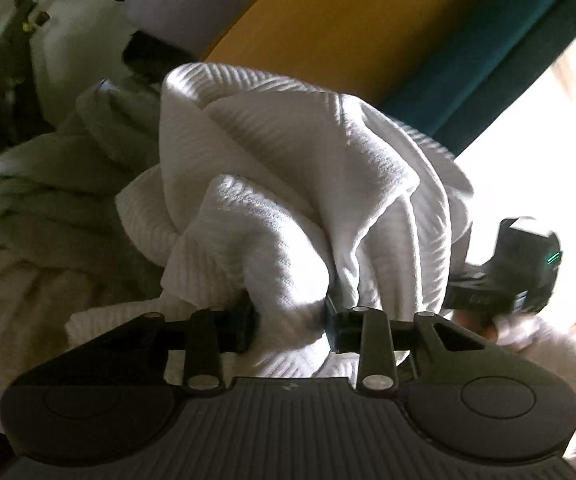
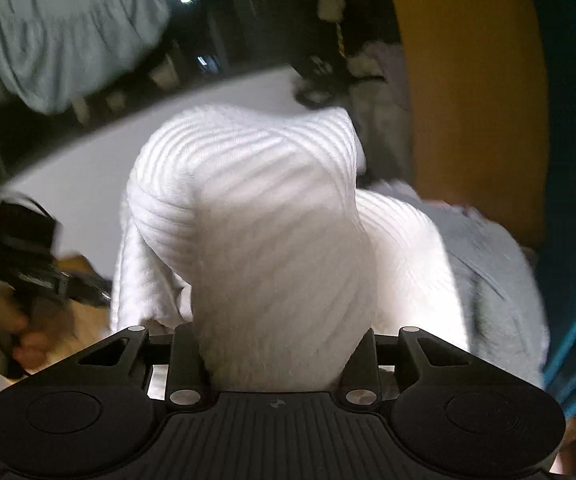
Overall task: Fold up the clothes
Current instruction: 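Lift the white ribbed garment up with both grippers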
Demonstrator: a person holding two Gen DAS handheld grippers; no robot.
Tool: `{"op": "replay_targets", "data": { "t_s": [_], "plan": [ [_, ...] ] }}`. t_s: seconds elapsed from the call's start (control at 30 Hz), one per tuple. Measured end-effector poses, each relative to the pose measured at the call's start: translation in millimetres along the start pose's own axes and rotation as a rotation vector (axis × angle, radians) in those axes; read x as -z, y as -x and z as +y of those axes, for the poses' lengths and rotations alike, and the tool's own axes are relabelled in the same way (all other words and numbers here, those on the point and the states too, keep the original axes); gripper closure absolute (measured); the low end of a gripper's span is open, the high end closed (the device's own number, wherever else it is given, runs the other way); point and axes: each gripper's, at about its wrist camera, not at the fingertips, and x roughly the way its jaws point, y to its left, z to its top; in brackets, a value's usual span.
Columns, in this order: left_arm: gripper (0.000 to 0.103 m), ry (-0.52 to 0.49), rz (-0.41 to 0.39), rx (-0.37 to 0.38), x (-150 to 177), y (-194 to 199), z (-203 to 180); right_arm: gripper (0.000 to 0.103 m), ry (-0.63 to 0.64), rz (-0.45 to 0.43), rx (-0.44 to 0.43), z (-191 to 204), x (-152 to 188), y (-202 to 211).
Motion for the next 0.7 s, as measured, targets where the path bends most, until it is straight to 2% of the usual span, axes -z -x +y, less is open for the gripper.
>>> {"op": "replay_targets", "data": {
  "t_s": [0.1,0.17,0.2,0.3,0.33,0.47,0.53,0.57,0.63,0.7],
  "plan": [
    [0.067,-0.022,0.042,-0.063,21.4,-14.9,3.5,0.069,0.064,0.103,0.077,1.7,24.7,-29.1],
    [0.064,-0.002,0.044,-0.086,33.3,-19.7,8.1,0.065,0.057,0.097,0.097,0.9,33.3,-39.1],
    [0.059,0.019,0.044,-0.103,36.5,-20.2,10.5,0.061,0.05,0.09,0.106,0.4,37.0,-43.4],
    [0.027,0.099,0.062,-0.174,43.5,-24.8,16.9,0.05,0.057,0.093,0.148,0.3,36.9,-55.3],
    [0.025,0.112,0.061,-0.188,46.0,-26.5,18.4,0.048,0.064,0.095,0.156,-1.2,37.5,-54.0],
    [0.028,0.097,0.036,-0.181,53.2,-27.5,19.0,0.043,0.073,0.099,0.183,-2.0,37.2,-63.5],
    [0.043,0.122,0.032,-0.163,55.2,-29.5,18.2,0.042,0.066,0.098,0.187,-3.7,36.8,-67.9],
    [0.046,0.118,0.039,-0.162,54.7,-28.1,15.8,0.041,0.063,0.097,0.184,-4.2,36.2,-70.2],
    [0.056,0.096,0.061,-0.167,52.4,-23.1,9.2,0.051,0.063,0.095,0.179,-2.5,34.6,-72.7],
    [0.059,0.063,0.089,-0.17,46.6,-19.1,-1.4,0.06,0.076,0.09,0.173,3.6,32.0,-72.3]
  ]
}}
